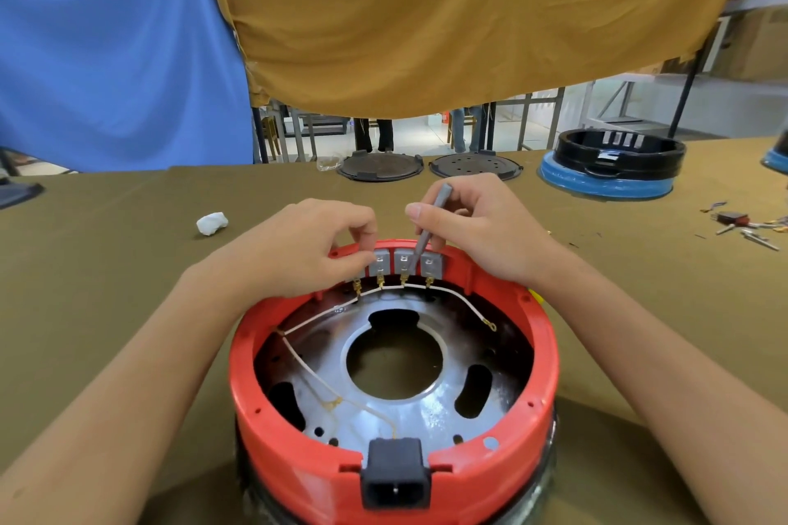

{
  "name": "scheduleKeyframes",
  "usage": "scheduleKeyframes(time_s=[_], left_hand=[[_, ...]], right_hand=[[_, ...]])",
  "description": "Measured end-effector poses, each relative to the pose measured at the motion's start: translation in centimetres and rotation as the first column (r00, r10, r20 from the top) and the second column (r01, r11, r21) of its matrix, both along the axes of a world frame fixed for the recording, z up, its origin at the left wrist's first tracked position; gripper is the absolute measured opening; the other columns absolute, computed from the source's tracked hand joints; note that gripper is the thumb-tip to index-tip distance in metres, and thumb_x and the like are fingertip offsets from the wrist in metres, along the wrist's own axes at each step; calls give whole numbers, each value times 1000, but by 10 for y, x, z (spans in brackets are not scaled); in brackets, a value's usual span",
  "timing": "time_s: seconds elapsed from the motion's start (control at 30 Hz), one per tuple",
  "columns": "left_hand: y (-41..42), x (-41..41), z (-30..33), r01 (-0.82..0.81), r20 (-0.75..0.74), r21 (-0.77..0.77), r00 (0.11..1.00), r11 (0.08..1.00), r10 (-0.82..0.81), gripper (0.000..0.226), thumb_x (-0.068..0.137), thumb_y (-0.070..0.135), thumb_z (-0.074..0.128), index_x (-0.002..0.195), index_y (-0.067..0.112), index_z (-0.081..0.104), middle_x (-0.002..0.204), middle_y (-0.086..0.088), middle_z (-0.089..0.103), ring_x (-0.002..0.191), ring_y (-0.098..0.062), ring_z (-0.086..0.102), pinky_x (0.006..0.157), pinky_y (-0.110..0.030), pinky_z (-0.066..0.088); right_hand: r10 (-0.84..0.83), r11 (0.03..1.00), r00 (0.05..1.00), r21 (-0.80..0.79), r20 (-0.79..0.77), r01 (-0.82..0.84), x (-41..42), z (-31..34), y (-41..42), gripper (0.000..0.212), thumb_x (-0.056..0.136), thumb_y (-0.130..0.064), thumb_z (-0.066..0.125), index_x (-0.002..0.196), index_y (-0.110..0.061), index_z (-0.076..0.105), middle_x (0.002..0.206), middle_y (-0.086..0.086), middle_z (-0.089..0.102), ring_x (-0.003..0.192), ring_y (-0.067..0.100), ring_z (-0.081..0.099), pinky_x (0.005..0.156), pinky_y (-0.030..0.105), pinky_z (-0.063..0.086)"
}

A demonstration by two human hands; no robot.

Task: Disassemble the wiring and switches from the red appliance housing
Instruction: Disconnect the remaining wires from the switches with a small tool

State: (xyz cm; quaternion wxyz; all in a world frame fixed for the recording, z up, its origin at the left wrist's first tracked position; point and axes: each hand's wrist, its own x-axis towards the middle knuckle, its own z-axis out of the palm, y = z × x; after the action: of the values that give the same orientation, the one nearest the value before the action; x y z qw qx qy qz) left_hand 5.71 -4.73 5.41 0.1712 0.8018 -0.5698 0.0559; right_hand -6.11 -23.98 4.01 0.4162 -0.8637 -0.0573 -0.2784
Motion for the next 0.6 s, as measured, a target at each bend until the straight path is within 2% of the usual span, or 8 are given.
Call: scheduleKeyframes(time_s=[0.1,0.17,0.27,0.37,0.5,0.6], left_hand=[[2,1,0,-31,47,15,998,999,31,14,91,28,62,81,33,53,82,16,61,75,-6,60,70,-34,49],[2,1,-2,-35,88,2,995,999,35,13,90,28,61,82,33,53,87,15,59,78,-5,59,69,-31,44],[-1,-3,-4,5,62,-59,998,998,-2,7,89,30,63,90,34,57,107,15,53,92,-12,60,81,-34,49],[-4,-4,-7,46,7,-7,999,999,-46,9,88,32,67,92,35,59,120,13,47,104,-10,56,92,-34,47],[-6,-3,-10,72,-58,82,996,994,-68,5,88,34,70,90,36,68,127,13,48,116,-5,51,103,-35,42],[-7,-2,-10,72,-72,109,995,991,-64,4,88,35,71,89,39,71,124,14,50,113,-3,52,102,-35,43]], right_hand=[[-47,997,999,-53,-5,46,1,-1,0,30,96,-26,66,76,-5,69,66,9,69,56,16,57,60,28,44],[-69,994,998,-81,-2,69,1,-2,0,29,96,-28,66,75,-7,70,67,8,69,53,10,54,57,21,41],[-78,992,997,-96,-4,78,2,-2,1,28,96,-28,66,75,-9,69,67,8,69,53,11,55,56,19,39],[-68,992,998,-105,4,68,1,-2,2,28,95,-28,67,73,-10,69,63,4,66,49,2,48,54,13,35],[-50,995,999,-91,2,50,0,-2,3,26,95,-27,67,74,-12,70,61,-3,66,49,-1,50,54,11,36],[-56,994,998,-98,-6,55,1,-1,3,26,94,-27,68,74,-12,71,62,0,66,50,0,49,55,12,36]])
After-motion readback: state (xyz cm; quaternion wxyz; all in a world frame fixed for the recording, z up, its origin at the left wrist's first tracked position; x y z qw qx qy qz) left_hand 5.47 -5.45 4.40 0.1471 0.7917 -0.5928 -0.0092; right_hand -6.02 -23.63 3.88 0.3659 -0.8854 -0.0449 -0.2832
